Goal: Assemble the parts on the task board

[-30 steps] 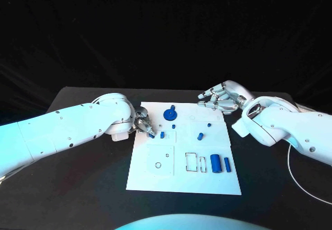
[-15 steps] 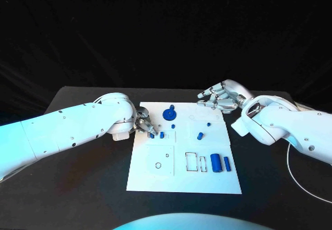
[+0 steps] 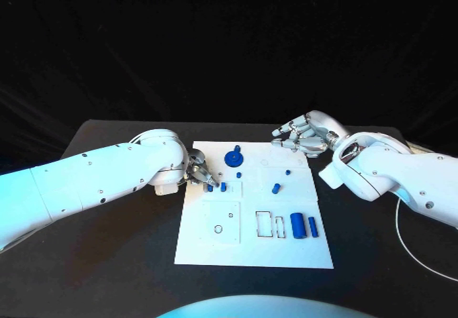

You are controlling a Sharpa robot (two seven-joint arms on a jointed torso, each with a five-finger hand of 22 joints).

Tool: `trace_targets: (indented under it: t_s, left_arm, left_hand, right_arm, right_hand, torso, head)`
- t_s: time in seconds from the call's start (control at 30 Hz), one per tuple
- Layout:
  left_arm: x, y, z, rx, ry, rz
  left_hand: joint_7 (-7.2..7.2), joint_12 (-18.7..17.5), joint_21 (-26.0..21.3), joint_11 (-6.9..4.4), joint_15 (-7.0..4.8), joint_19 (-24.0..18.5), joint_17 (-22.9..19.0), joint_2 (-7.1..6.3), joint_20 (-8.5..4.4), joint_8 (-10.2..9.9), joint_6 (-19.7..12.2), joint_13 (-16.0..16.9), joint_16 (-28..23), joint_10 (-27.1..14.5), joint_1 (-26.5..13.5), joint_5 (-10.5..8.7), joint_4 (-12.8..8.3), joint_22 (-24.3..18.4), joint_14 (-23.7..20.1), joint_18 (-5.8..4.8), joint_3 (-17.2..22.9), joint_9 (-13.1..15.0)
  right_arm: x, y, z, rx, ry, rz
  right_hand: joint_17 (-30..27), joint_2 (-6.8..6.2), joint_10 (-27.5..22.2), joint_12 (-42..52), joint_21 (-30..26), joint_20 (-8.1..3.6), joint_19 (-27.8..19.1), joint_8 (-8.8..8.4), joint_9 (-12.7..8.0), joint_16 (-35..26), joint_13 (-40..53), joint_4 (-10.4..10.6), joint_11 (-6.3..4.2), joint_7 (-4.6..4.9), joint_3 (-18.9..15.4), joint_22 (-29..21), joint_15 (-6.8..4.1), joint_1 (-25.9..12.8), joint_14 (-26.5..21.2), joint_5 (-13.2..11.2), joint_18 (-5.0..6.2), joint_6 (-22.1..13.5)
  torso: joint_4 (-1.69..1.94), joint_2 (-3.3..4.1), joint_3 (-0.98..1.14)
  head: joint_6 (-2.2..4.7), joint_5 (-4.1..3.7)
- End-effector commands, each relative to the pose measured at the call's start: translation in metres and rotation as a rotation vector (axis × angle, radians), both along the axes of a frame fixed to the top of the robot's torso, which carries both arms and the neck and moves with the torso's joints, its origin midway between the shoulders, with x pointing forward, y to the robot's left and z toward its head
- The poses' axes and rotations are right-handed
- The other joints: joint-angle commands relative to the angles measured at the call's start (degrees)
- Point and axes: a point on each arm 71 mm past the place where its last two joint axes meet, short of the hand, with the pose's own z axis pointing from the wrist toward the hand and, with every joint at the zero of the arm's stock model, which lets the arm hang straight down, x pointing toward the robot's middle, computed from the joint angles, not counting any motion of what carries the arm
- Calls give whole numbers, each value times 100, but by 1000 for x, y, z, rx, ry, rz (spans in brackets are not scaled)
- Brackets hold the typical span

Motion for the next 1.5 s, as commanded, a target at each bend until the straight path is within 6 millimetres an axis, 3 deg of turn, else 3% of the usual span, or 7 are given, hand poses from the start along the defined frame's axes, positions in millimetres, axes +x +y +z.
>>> trace_targets:
  t_s: [0.03,0.6,0.87,1.1,1.17,1.37,1.5]
  left_arm:
    - [-2,0,-5,15,21,-8]
    - [-1,14,16,-89,-92,88]
    - [1,14,30,-259,-150,128]
    - [6,4,39,-445,-246,88]
    - [8,-1,41,-461,-314,32]
    - [9,-23,41,-469,-486,-167]
    - [8,-34,37,-394,-549,-261]
  left_hand:
    - [3,9,7,38,-24,406,1509,26,-29,-27,37,9,17,11,-71,-12,69,1071,592,-71,-196,-24]
    - [5,-149,-110,38,-33,377,1509,45,-40,-72,41,-121,17,-61,9,-402,730,1018,592,-45,-1645,-151]
    - [149,-1199,-999,163,53,86,1464,244,43,-155,-296,-1215,-14,-706,486,-338,884,456,578,144,-2115,-253]
    - [604,-2220,-4967,596,437,-1553,-1389,282,346,-475,-1195,-2018,-2579,-2023,1378,-241,705,-2069,-784,759,-2393,-528]
    - [774,-2570,-5419,785,612,-1896,-2718,266,491,-620,-1452,-2273,-4010,-2516,1962,-243,491,-2358,-1769,727,-2320,-657]
    - [757,-3455,-6117,933,751,-2161,-3318,210,668,-1190,-1641,-3199,-4691,-2978,3327,-264,-82,-2922,-2250,810,-1898,-1162]
    - [638,-3976,-6183,898,671,-1969,-3658,77,594,-1619,-1362,-3873,-4921,-2741,3537,-258,-195,-3048,-2030,843,-1696,-1497]
  right_arm:
    - [-1,1,-1,-3,6,15]
    - [0,0,-1,-5,10,15]
    - [0,0,-1,-7,13,16]
    - [0,0,-2,-8,14,16]
    - [0,0,-2,-8,14,16]
    - [0,1,-2,-7,14,19]
    - [0,2,-2,-6,14,20]
  right_hand:
    - [-10,33,-48,6,-34,-20,-38,16,5,-34,-9,42,2,2,7,-6,7,-10,226,34,84,19]
    - [-19,26,-46,16,-37,-20,-37,16,4,-42,-10,63,4,3,-6,-8,8,-28,225,55,84,18]
    - [-19,25,-44,19,-39,-20,-38,16,4,-43,-9,65,3,3,-7,-10,8,-28,225,57,84,18]
    - [-19,25,-44,19,-39,-20,-38,16,4,-43,-9,65,3,3,-7,-10,8,-28,225,57,84,18]
    - [-19,25,-44,19,-39,-20,-38,16,4,-43,-9,65,3,3,-7,-10,8,-28,225,57,84,18]
    - [-22,26,-44,21,-39,-20,-37,15,4,-45,-10,67,2,2,-7,-9,7,-26,225,62,84,18]
    - [-22,26,-44,21,-39,-20,-37,15,4,-45,-10,67,2,2,-7,-9,7,-26,225,62,84,18]
  torso:
    - [1,-2,-2]
    - [-4,-2,-1]
    - [-8,4,-2]
    - [10,-1,2]
    - [14,-3,2]
    - [-9,8,-6]
    - [-6,6,0]
  head:
    - [1,-6]
    - [13,-42]
    - [21,-59]
    - [39,-89]
    - [48,-93]
    - [73,-104]
    - [73,-114]
